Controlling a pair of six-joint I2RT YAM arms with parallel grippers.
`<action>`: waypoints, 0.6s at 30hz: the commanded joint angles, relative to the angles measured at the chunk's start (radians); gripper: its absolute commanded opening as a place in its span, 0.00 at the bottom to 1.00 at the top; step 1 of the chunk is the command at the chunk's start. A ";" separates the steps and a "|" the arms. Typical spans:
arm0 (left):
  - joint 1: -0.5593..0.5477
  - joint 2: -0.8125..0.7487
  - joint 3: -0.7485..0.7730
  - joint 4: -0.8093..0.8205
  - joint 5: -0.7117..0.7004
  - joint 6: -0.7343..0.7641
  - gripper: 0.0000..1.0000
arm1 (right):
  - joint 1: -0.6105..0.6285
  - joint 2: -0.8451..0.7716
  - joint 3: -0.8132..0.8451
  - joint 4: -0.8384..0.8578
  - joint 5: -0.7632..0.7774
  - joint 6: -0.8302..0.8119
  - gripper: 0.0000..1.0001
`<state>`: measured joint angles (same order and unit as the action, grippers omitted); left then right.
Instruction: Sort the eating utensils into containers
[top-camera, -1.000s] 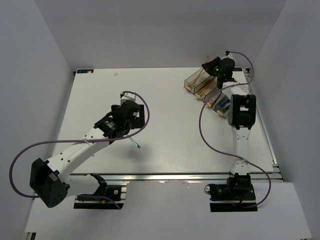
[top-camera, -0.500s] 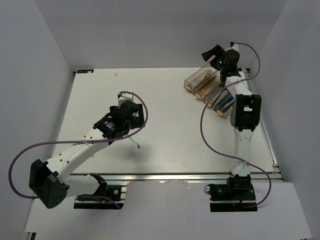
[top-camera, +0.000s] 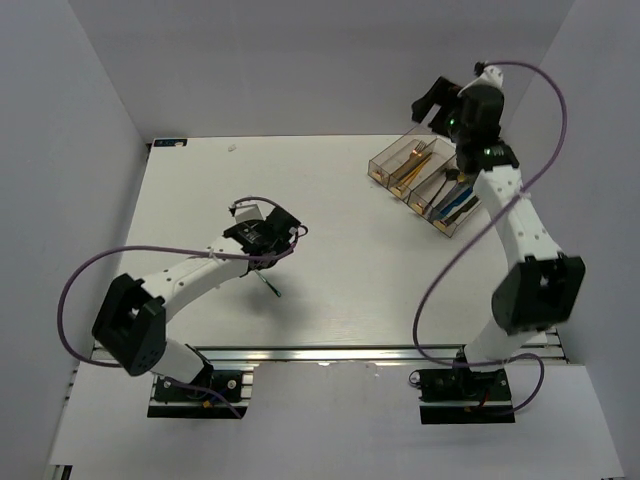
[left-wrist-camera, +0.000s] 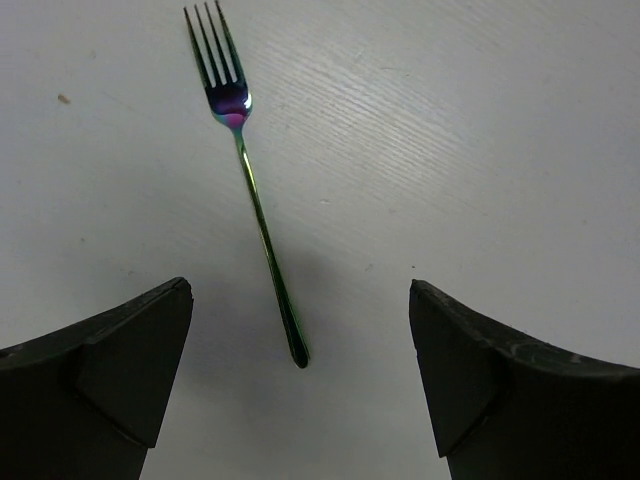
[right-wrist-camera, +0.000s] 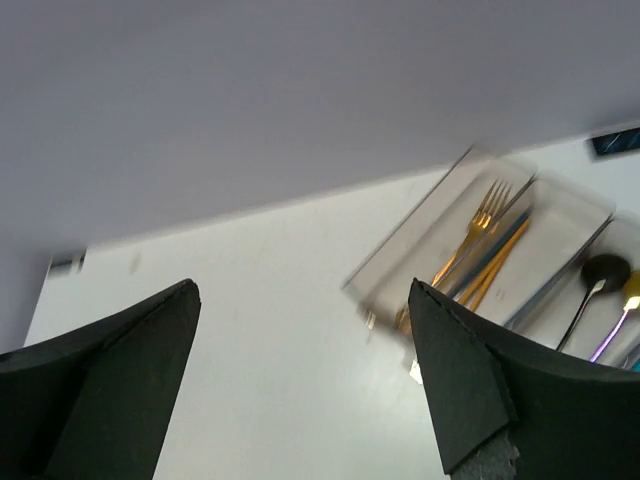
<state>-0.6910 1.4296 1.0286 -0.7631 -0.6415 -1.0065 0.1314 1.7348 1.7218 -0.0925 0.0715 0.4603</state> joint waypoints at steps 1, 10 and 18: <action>0.024 0.049 0.076 -0.131 -0.046 -0.234 0.98 | 0.060 -0.173 -0.268 -0.054 -0.037 -0.080 0.89; 0.223 0.193 0.025 0.013 0.106 -0.182 0.84 | 0.060 -0.474 -0.726 0.057 -0.318 -0.023 0.89; 0.249 0.351 0.070 0.004 0.118 -0.176 0.59 | 0.068 -0.504 -0.757 0.040 -0.366 -0.041 0.89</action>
<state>-0.4461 1.7790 1.0824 -0.7723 -0.5468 -1.1786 0.1932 1.2736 0.9745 -0.0910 -0.2527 0.4358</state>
